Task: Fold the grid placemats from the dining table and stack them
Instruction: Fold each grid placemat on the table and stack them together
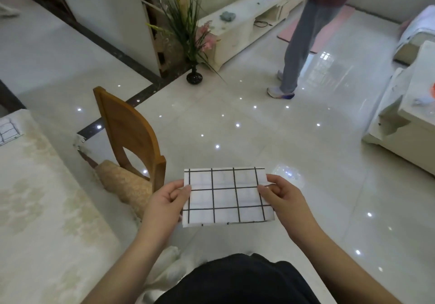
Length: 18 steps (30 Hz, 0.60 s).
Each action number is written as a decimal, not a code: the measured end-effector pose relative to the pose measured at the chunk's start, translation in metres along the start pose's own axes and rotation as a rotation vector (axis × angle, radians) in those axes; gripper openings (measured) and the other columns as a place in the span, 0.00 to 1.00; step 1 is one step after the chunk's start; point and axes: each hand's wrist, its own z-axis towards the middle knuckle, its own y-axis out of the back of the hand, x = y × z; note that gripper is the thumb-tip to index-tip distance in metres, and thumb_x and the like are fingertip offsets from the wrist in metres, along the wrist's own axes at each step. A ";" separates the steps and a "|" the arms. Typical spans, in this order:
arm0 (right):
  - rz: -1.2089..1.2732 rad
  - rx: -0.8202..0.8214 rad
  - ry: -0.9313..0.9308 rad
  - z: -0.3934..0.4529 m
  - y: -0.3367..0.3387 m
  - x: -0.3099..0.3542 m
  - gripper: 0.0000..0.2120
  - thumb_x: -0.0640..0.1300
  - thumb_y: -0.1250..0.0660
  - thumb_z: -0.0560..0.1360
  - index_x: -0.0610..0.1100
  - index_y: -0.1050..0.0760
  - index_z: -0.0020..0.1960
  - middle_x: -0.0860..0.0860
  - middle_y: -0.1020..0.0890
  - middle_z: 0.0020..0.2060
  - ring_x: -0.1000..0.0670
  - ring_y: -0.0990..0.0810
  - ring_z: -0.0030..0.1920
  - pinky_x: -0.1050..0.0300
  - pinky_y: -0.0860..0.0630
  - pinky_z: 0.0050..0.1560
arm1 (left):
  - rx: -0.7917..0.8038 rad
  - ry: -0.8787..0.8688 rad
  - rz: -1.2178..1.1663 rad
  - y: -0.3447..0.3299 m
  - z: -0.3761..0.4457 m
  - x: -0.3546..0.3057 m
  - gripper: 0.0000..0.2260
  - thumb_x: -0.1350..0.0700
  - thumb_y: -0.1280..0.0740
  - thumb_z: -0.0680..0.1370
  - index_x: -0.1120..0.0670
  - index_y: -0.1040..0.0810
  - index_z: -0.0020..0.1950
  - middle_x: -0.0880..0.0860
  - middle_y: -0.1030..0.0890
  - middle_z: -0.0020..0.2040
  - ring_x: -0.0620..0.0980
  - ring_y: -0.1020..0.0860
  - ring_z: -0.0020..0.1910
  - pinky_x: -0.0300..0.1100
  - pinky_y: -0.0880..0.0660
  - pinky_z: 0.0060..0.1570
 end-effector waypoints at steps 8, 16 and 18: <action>-0.027 0.112 -0.016 0.122 0.019 0.022 0.08 0.40 0.33 0.77 0.50 0.20 0.54 0.40 0.17 0.38 0.46 0.16 0.42 0.57 0.19 0.44 | -0.151 0.035 -0.003 -0.035 0.077 -0.033 0.05 0.52 0.33 0.79 0.47 0.17 0.47 0.55 0.28 0.30 0.55 0.27 0.31 0.49 0.22 0.36; -0.100 0.312 0.056 0.246 0.042 0.078 0.08 0.41 0.33 0.78 0.54 0.22 0.52 0.53 0.17 0.32 0.57 0.18 0.38 0.65 0.24 0.43 | -0.284 0.072 -0.093 -0.071 0.146 -0.085 0.08 0.57 0.35 0.80 0.51 0.19 0.57 0.54 0.14 0.42 0.52 0.15 0.45 0.49 0.20 0.47; -0.127 0.357 0.077 0.269 0.041 0.089 0.09 0.40 0.33 0.78 0.54 0.23 0.50 0.58 0.20 0.27 0.62 0.21 0.32 0.71 0.28 0.39 | -0.316 0.082 -0.109 -0.074 0.159 -0.093 0.08 0.57 0.35 0.80 0.52 0.19 0.57 0.53 0.14 0.44 0.51 0.15 0.45 0.46 0.20 0.47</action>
